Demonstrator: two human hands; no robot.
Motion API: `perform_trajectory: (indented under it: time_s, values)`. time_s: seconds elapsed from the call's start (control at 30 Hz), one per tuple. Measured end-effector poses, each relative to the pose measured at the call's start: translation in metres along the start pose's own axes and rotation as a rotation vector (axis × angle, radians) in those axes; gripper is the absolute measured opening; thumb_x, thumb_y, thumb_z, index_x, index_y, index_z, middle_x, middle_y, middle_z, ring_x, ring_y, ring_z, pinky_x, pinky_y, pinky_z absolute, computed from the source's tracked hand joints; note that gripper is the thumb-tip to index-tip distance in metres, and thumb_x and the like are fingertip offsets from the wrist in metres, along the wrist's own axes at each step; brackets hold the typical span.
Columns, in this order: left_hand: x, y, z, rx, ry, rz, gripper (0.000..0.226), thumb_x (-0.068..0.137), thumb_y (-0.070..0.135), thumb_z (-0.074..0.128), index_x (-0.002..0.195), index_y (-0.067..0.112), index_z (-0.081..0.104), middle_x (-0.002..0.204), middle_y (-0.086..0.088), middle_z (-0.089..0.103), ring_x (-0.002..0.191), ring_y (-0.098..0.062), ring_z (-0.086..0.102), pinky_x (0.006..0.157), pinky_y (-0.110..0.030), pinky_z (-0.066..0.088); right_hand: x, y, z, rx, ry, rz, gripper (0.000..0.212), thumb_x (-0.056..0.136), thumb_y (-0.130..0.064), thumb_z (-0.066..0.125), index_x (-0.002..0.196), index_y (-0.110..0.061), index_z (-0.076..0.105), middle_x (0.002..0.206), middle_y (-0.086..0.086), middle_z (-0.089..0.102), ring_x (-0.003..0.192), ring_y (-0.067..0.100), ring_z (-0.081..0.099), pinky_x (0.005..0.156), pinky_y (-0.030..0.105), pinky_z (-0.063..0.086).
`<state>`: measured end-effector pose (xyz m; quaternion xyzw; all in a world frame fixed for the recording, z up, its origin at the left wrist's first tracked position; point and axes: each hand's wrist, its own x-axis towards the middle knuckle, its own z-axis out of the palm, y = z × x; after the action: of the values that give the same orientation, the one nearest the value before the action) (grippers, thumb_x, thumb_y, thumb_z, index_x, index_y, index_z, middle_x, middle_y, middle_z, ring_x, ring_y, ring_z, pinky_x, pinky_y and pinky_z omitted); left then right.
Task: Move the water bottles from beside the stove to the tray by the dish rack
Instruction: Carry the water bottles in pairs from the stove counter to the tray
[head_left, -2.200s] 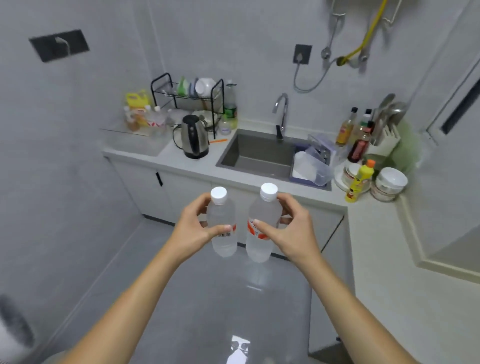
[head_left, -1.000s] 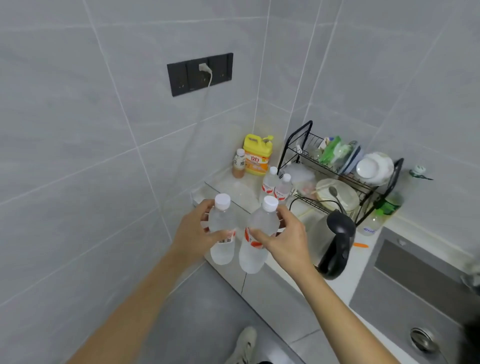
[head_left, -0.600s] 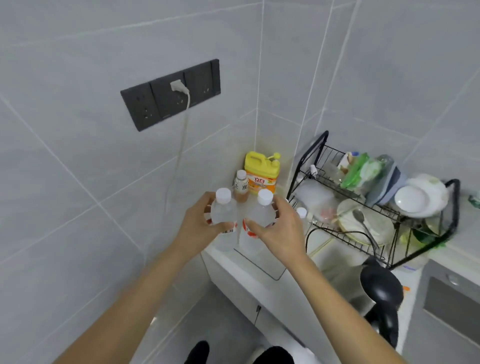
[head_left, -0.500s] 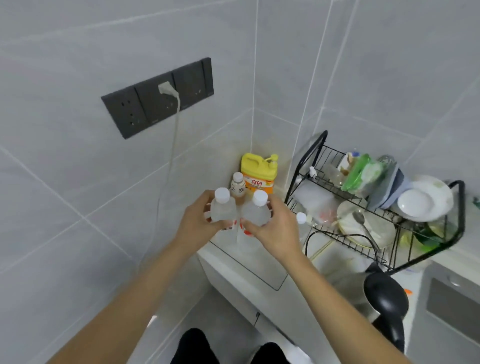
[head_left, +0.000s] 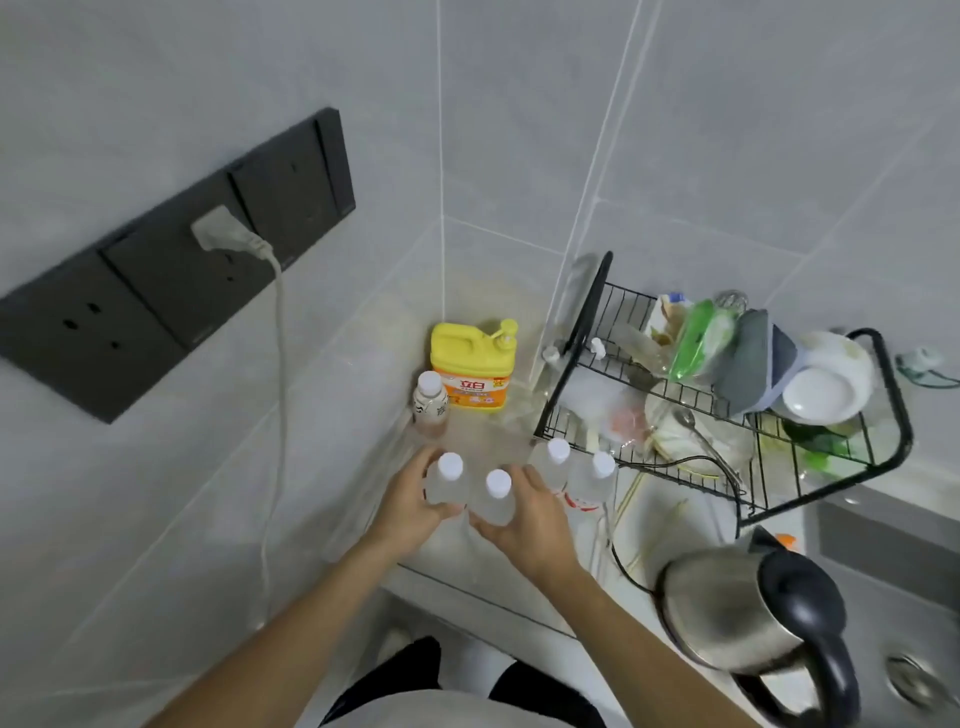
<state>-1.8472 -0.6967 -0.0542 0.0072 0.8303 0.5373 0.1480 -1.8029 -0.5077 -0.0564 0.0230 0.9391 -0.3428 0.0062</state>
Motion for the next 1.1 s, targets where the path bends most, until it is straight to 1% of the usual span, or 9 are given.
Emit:
perform_trajectory:
  time_s: [0.13,0.3,0.4,0.5,0.63,0.77,0.83,0.93,1.1]
  values:
    - [0.014,-0.02,0.003,-0.024,-0.093,-0.012,0.06,0.072,0.009,0.091,0.118,0.034,0.06,0.116,0.021,0.067,0.108,0.013,0.056,0.086,-0.014,0.044,0.001,-0.002,0.011,0.017,0.049,0.089,0.058,0.077,-0.05,0.086,0.119,-0.027,0.053,0.106,-0.011,0.05,0.085,0.02,0.062,0.062,0.032,0.043]
    - [0.028,-0.024,0.006,0.042,-0.141,0.019,0.066,0.072,0.017,0.088,0.127,0.032,0.055,0.128,0.014,0.062,0.122,-0.004,0.056,0.104,-0.031,0.048,-0.003,-0.005,0.013,0.002,0.023,0.165,0.07,0.073,-0.059,0.085,0.122,-0.028,0.047,0.11,-0.008,0.046,0.087,0.022,0.06,0.067,0.042,0.054]
    - [0.028,-0.022,0.003,0.144,-0.136,0.091,0.062,0.073,0.022,0.088,0.124,0.032,0.055,0.126,0.009,0.059,0.12,-0.009,0.056,0.104,-0.035,0.05,-0.004,-0.007,0.004,-0.058,-0.024,0.132,0.064,0.082,-0.064,0.074,0.129,-0.029,0.048,0.118,-0.007,0.044,0.088,0.02,0.058,0.071,0.041,0.055]
    - [0.021,-0.019,-0.002,0.274,-0.147,0.178,0.055,0.076,0.022,0.085,0.123,0.03,0.059,0.126,0.01,0.051,0.12,-0.009,0.053,0.105,-0.038,0.05,-0.001,-0.008,-0.009,-0.182,-0.058,0.016,0.052,0.088,-0.055,0.072,0.131,-0.029,0.056,0.116,-0.005,0.047,0.104,0.02,0.056,0.073,0.036,0.051]
    - [0.018,-0.004,-0.009,0.404,-0.078,0.273,0.033,0.077,0.033,0.082,0.104,0.029,0.064,0.129,0.009,0.045,0.113,-0.013,0.056,0.086,-0.035,0.053,0.011,-0.015,-0.031,-0.336,-0.214,0.011,0.049,0.088,-0.056,0.073,0.123,-0.024,0.06,0.111,0.0,0.059,0.107,0.026,0.06,0.078,0.037,0.049]
    - [0.019,0.015,-0.018,0.596,-0.104,0.297,0.026,0.088,0.04,0.074,0.085,0.028,0.052,0.086,0.01,0.059,0.079,-0.019,0.059,0.06,-0.033,0.046,0.023,-0.016,-0.042,-0.383,-0.292,-0.003,0.042,0.086,-0.049,0.077,0.109,-0.02,0.058,0.099,0.011,0.069,0.093,0.038,0.066,0.069,0.036,0.044]
    - [0.021,0.021,-0.018,0.617,-0.116,0.299,0.026,0.091,0.038,0.073,0.084,0.026,0.052,0.078,0.006,0.059,0.074,-0.02,0.058,0.059,-0.034,0.044,0.028,-0.018,-0.045,-0.394,-0.294,-0.044,0.039,0.088,-0.046,0.077,0.108,-0.018,0.059,0.099,0.013,0.07,0.093,0.038,0.065,0.069,0.036,0.045]
    - [0.028,0.033,-0.017,0.628,-0.088,0.298,0.025,0.09,0.032,0.075,0.084,0.02,0.053,0.083,0.0,0.061,0.078,-0.025,0.058,0.064,-0.037,0.048,0.039,-0.024,-0.051,-0.423,-0.249,-0.072,0.038,0.088,-0.048,0.076,0.107,-0.018,0.061,0.101,0.01,0.071,0.097,0.036,0.066,0.072,0.037,0.048]
    - [0.053,0.052,-0.018,0.677,-0.078,0.27,0.019,0.086,0.031,0.073,0.083,0.022,0.056,0.082,-0.001,0.067,0.085,-0.033,0.064,0.065,-0.038,0.05,0.065,-0.033,-0.061,-0.5,-0.174,-0.07,0.042,0.091,-0.053,0.071,0.114,-0.019,0.062,0.111,0.012,0.069,0.106,0.036,0.065,0.076,0.036,0.04]
